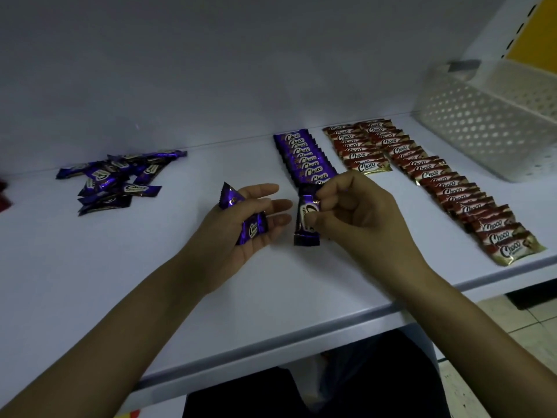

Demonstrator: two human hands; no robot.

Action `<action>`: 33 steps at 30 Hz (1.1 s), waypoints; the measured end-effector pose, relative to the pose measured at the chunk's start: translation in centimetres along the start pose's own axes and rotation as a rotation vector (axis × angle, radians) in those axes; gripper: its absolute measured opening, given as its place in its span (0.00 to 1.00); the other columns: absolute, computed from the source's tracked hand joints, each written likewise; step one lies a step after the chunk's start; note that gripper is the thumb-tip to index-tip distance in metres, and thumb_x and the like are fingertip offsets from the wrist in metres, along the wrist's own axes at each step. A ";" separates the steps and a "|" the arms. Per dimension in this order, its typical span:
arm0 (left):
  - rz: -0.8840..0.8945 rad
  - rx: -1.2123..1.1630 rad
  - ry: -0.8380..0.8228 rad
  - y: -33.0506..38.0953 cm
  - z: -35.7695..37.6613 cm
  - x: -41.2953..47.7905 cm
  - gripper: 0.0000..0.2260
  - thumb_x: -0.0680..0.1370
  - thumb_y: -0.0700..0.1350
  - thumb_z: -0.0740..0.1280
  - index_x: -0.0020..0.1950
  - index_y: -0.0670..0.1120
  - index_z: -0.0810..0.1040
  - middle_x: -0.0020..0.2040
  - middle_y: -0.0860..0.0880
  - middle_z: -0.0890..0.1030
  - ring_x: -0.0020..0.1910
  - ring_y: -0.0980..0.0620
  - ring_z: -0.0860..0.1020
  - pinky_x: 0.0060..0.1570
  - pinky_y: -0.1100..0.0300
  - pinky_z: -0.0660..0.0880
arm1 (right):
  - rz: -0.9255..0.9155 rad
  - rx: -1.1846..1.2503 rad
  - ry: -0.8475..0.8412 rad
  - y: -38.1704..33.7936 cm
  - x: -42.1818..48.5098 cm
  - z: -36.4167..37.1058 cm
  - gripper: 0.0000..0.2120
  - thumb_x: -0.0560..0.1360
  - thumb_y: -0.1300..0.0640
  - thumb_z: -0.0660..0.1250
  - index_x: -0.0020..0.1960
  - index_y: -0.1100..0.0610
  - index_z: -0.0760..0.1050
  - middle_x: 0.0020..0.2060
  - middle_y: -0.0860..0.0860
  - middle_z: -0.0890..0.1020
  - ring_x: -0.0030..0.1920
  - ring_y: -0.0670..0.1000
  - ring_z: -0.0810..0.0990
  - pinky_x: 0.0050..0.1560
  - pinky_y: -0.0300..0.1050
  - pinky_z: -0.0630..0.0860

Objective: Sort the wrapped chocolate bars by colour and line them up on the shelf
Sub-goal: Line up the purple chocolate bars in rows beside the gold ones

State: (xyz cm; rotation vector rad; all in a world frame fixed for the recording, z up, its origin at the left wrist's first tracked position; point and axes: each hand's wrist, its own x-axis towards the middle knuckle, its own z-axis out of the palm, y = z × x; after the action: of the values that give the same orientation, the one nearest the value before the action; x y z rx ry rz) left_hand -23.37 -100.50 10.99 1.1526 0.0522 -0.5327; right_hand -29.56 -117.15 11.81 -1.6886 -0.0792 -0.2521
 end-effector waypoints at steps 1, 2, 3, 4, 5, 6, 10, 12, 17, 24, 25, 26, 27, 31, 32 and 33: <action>0.000 -0.006 0.003 0.0 0.0 0.0 0.10 0.80 0.37 0.59 0.52 0.45 0.80 0.44 0.44 0.85 0.40 0.50 0.84 0.35 0.62 0.79 | 0.029 0.035 0.000 -0.1 0.0 0.1 0.12 0.70 0.68 0.71 0.45 0.54 0.72 0.32 0.47 0.78 0.36 0.47 0.79 0.37 0.35 0.76; -0.001 -0.013 0.004 0.0 0.0 0.0 0.10 0.80 0.37 0.59 0.51 0.45 0.80 0.44 0.44 0.85 0.40 0.50 0.84 0.35 0.62 0.79 | 0.051 0.063 0.003 -0.1 0.0 0.1 0.13 0.70 0.69 0.71 0.45 0.54 0.71 0.31 0.46 0.78 0.36 0.46 0.80 0.38 0.35 0.76; -0.002 -0.018 0.003 0.0 0.0 0.0 0.10 0.80 0.37 0.59 0.51 0.45 0.80 0.44 0.44 0.85 0.40 0.50 0.84 0.35 0.62 0.79 | 0.067 0.088 0.007 -0.1 0.0 0.1 0.14 0.70 0.69 0.71 0.46 0.54 0.71 0.31 0.47 0.79 0.36 0.46 0.80 0.38 0.35 0.75; -0.005 -0.022 0.001 0.1 0.0 0.0 0.10 0.80 0.37 0.59 0.51 0.45 0.80 0.44 0.44 0.85 0.40 0.50 0.84 0.35 0.62 0.79 | 0.078 0.106 0.006 -0.2 0.0 0.0 0.14 0.70 0.68 0.71 0.47 0.54 0.71 0.32 0.48 0.80 0.37 0.47 0.81 0.39 0.35 0.76; -0.005 -0.017 0.001 0.1 0.1 -0.1 0.10 0.80 0.37 0.59 0.50 0.45 0.80 0.44 0.44 0.85 0.39 0.51 0.84 0.34 0.63 0.79 | 0.082 0.108 -0.008 -0.3 0.0 -0.1 0.13 0.70 0.68 0.71 0.48 0.55 0.73 0.34 0.49 0.82 0.38 0.48 0.82 0.39 0.35 0.76; -0.001 0.003 0.003 0.1 0.2 -0.2 0.10 0.80 0.36 0.59 0.50 0.45 0.80 0.43 0.45 0.85 0.38 0.52 0.84 0.33 0.64 0.78 | 0.074 0.082 -0.035 -0.4 0.0 -0.3 0.11 0.70 0.67 0.71 0.49 0.55 0.75 0.35 0.49 0.83 0.39 0.48 0.83 0.40 0.35 0.77; 0.162 0.111 0.098 0.1 0.8 -0.6 0.10 0.80 0.37 0.59 0.50 0.47 0.78 0.36 0.50 0.82 0.30 0.57 0.75 0.23 0.68 0.67 | 0.049 -0.255 -0.233 -0.1 -0.4 -1.4 0.11 0.71 0.62 0.72 0.52 0.53 0.81 0.41 0.46 0.84 0.41 0.42 0.82 0.41 0.32 0.76; 0.286 0.169 0.182 0.3 0.7 -0.6 0.09 0.80 0.38 0.59 0.47 0.47 0.78 0.32 0.52 0.77 0.25 0.58 0.67 0.20 0.69 0.59 | 0.030 -0.469 -0.301 0.2 -0.9 -1.9 0.14 0.70 0.57 0.74 0.54 0.50 0.80 0.43 0.45 0.83 0.41 0.42 0.80 0.42 0.30 0.74; 0.336 0.171 0.213 0.0 0.0 -0.6 0.06 0.80 0.41 0.62 0.46 0.48 0.75 0.30 0.53 0.68 0.26 0.58 0.63 0.22 0.67 0.59 | -0.100 -0.815 -0.234 0.8 -2.5 -3.0 0.24 0.66 0.40 0.71 0.58 0.49 0.78 0.47 0.42 0.77 0.45 0.42 0.73 0.44 0.32 0.70; 0.260 0.115 0.128 -0.8 0.0 0.0 0.18 0.73 0.28 0.63 0.52 0.50 0.71 0.41 0.52 0.75 0.37 0.58 0.75 0.39 0.68 0.75 | -0.189 -0.865 -0.204 1.6 -2.7 -4.6 0.13 0.69 0.50 0.74 0.52 0.53 0.81 0.44 0.48 0.79 0.46 0.48 0.75 0.42 0.46 0.74; 0.253 0.104 0.137 -0.8 0.1 0.0 0.17 0.76 0.27 0.60 0.52 0.50 0.72 0.45 0.51 0.76 0.42 0.57 0.78 0.42 0.68 0.76 | -0.204 -0.886 -0.177 1.7 -2.5 -5.1 0.14 0.69 0.50 0.74 0.52 0.53 0.81 0.44 0.49 0.79 0.45 0.49 0.76 0.42 0.47 0.74; 0.244 0.067 0.133 -0.8 0.1 0.1 0.17 0.78 0.28 0.56 0.52 0.49 0.73 0.49 0.49 0.78 0.47 0.55 0.80 0.45 0.66 0.78 | -0.216 -0.907 -0.143 1.9 -2.3 -5.7 0.14 0.68 0.50 0.75 0.52 0.53 0.81 0.44 0.50 0.80 0.44 0.50 0.77 0.41 0.48 0.75; 0.227 0.012 0.108 -0.9 0.2 0.1 0.17 0.79 0.28 0.54 0.53 0.49 0.74 0.52 0.47 0.79 0.50 0.52 0.81 0.49 0.63 0.79 | -0.218 -0.923 -0.110 2.1 -2.0 -6.3 0.14 0.68 0.50 0.75 0.52 0.53 0.81 0.43 0.51 0.80 0.43 0.51 0.77 0.41 0.50 0.76; 0.172 -0.044 0.001 -1.2 0.6 0.1 0.18 0.80 0.31 0.53 0.58 0.49 0.76 0.60 0.43 0.79 0.58 0.44 0.79 0.55 0.54 0.78 | -0.219 -0.977 -0.041 2.7 -1.2 -7.7 0.14 0.67 0.53 0.76 0.52 0.52 0.81 0.41 0.52 0.79 0.42 0.53 0.76 0.42 0.52 0.75; 0.163 -0.042 -0.028 -1.1 0.6 0.0 0.18 0.80 0.31 0.53 0.60 0.49 0.75 0.61 0.43 0.79 0.59 0.44 0.79 0.55 0.54 0.78 | -0.215 -0.984 -0.040 2.7 -1.1 -7.8 0.14 0.67 0.53 0.77 0.52 0.51 0.81 0.41 0.52 0.79 0.41 0.52 0.76 0.42 0.52 0.75; 0.158 -0.045 -0.056 -1.3 0.5 -0.1 0.18 0.79 0.32 0.55 0.61 0.49 0.75 0.61 0.43 0.80 0.60 0.44 0.79 0.54 0.53 0.79 | -0.218 -0.988 -0.044 2.7 -1.0 -7.8 0.15 0.67 0.54 0.77 0.52 0.52 0.81 0.41 0.52 0.79 0.41 0.52 0.76 0.41 0.52 0.75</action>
State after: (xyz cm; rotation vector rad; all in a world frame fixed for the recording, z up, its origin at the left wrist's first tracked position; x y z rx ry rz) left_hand -24.09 -101.30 10.16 1.0874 -0.0742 -0.4213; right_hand -30.95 -125.06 9.85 -2.6736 -0.1936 -0.4637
